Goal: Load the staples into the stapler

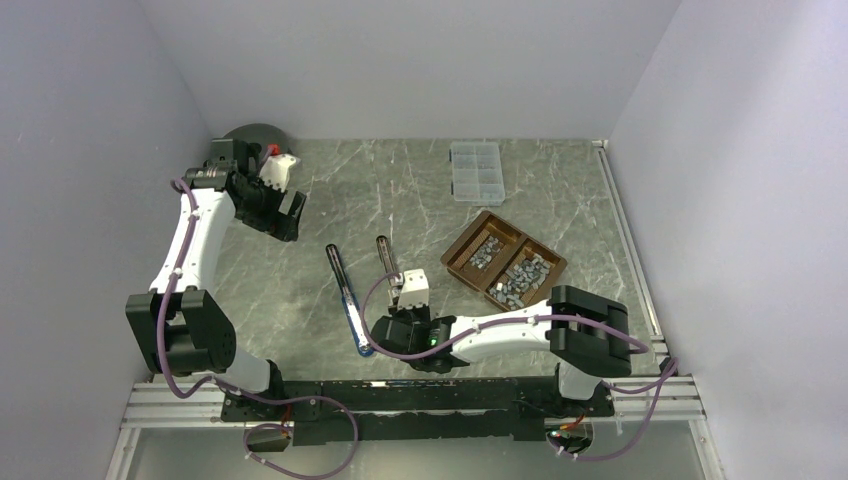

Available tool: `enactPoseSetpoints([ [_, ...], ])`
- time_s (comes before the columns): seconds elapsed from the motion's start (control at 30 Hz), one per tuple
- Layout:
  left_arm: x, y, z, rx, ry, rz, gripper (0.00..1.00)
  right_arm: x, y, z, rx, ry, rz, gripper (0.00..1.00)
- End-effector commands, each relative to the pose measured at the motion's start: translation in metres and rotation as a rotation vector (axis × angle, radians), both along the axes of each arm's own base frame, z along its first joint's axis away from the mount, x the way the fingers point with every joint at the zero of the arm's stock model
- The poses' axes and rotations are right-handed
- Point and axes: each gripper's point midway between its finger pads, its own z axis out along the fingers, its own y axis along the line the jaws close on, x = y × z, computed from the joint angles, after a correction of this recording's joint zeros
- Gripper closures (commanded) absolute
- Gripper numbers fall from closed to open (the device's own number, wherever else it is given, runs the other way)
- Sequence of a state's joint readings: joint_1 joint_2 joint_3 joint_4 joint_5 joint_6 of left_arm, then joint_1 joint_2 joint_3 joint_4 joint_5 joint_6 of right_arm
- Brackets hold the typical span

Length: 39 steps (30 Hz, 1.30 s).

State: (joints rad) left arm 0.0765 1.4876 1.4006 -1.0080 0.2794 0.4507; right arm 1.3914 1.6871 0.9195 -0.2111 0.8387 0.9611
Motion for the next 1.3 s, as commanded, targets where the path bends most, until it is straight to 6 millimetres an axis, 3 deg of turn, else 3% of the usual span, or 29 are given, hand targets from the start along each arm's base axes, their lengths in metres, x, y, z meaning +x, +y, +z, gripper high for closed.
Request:
enactPoseSetpoints([
  [0.0, 0.004, -0.001, 0.013, -0.015, -0.039, 0.015, 0.00, 0.003, 0.001, 0.008, 0.000, -0.029, -0.028, 1.00],
  [0.5, 0.006, 0.000, 0.018, -0.010, -0.055, 0.015, 0.01, -0.002, 0.000, -0.002, -0.013, 0.000, -0.013, 1.00],
  [0.73, 0.010, 0.000, 0.023, -0.013, -0.064, 0.017, 0.01, -0.004, 0.001, -0.004, -0.009, 0.006, 0.000, 0.77],
  [1.27, 0.013, 0.000, 0.030, -0.016, -0.080, 0.019, 0.01, -0.005, -0.001, -0.005, -0.004, 0.012, 0.000, 0.71],
])
